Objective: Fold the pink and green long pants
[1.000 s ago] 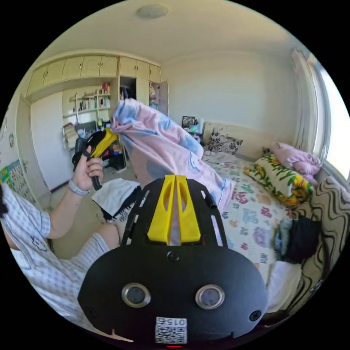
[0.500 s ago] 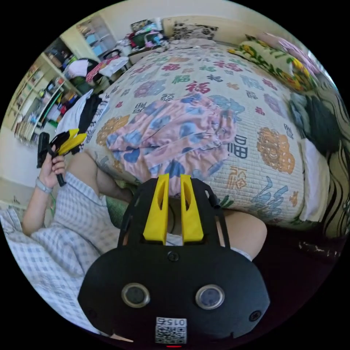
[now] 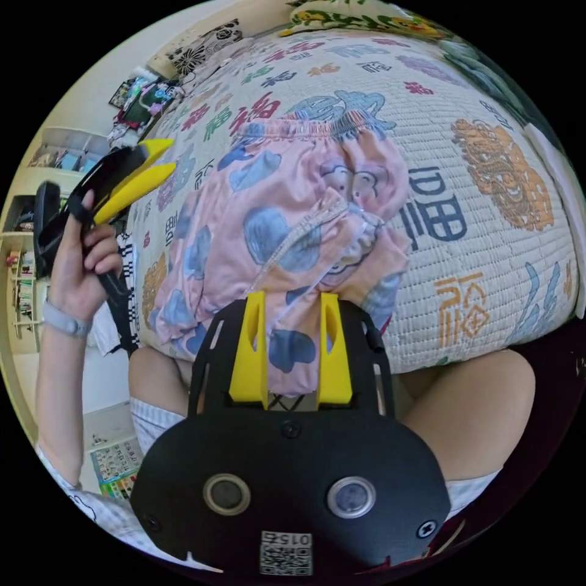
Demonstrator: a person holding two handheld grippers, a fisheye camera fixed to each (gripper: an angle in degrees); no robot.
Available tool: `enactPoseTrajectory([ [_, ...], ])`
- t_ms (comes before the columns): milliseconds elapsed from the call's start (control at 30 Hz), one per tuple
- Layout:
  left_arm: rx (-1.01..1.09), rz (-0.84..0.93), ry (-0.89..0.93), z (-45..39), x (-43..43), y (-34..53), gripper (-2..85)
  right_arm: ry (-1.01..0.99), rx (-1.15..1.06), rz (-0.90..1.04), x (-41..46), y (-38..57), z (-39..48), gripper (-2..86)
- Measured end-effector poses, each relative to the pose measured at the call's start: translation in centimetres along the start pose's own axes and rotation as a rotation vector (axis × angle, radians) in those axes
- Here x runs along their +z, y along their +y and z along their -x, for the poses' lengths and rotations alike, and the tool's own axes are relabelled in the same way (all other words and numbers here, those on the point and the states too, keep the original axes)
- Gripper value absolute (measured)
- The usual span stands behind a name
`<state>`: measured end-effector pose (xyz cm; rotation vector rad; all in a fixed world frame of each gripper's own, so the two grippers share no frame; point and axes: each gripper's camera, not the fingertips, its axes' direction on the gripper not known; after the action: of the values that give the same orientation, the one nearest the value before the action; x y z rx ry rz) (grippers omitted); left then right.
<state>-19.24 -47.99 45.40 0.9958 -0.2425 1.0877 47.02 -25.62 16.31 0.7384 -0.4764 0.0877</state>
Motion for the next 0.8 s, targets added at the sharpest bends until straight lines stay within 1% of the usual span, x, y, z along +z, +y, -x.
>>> enactPoseTrajectory([
  [100,-0.017,0.078,-0.028,0.6,3.8,-3.6,13.3,-0.031,-0.032,-0.037,-1.2,0.0,-2.3,8.4],
  [133,-0.022,0.075,-0.037,0.7,4.3,-4.2,13.2,-0.051,-0.030,-0.041,-1.6,0.0,-3.0,7.6],
  [200,-0.004,0.053,-0.066,1.0,5.9,-6.0,13.0,-0.177,-0.027,-0.041,-3.2,0.1,-6.0,3.9],
  [233,0.005,0.076,-0.065,1.0,6.5,-6.4,12.9,-0.217,-0.025,-0.044,-3.6,0.1,-6.7,3.2],
  [267,0.029,0.155,-0.058,0.9,8.0,-7.2,12.8,-0.276,-0.018,-0.052,-4.5,0.2,-8.1,2.2],
  [300,0.063,0.218,-0.056,0.6,9.0,-7.7,11.1,-0.319,-0.018,-0.063,-5.5,0.3,-9.4,1.6],
  [333,0.079,0.226,-0.072,0.4,9.1,-7.8,10.3,-0.340,-0.020,-0.069,-6.1,0.4,-9.9,1.4],
  [400,0.154,0.231,0.001,0.0,8.1,-8.3,4.1,-0.410,-0.031,-0.115,-9.2,0.9,-12.5,0.8],
  [433,0.162,0.211,0.027,0.0,7.3,-8.5,3.7,-0.423,-0.029,-0.134,-10.2,1.1,-13.3,0.7],
  [500,0.169,0.089,0.155,0.2,2.5,-9.0,2.7,-0.459,-0.010,-0.222,-14.9,1.6,-17.1,0.4],
  [533,0.168,0.054,0.179,0.3,0.9,-9.0,2.5,-0.463,-0.007,-0.244,-16.3,1.7,-18.1,0.3],
  [600,0.165,-0.100,0.237,1.1,-6.6,-9.0,2.1,-0.478,-0.015,-0.311,-21.6,1.5,-21.9,0.2],
  [633,0.163,-0.150,0.241,1.4,-8.8,-8.9,2.0,-0.478,-0.026,-0.324,-22.9,1.4,-22.6,0.2],
  [700,0.125,-0.348,0.225,3.5,-18.1,-7.7,1.8,-0.408,-0.040,-0.400,-28.0,0.7,-25.1,0.1],
  [733,0.116,-0.398,0.217,4.2,-20.4,-7.2,1.8,-0.397,-0.039,-0.426,-29.3,0.5,-25.7,0.1],
  [800,0.080,-0.562,0.145,7.1,-28.6,-4.2,1.7,-0.372,-0.024,-0.507,-33.9,-0.6,-28.6,0.2],
])
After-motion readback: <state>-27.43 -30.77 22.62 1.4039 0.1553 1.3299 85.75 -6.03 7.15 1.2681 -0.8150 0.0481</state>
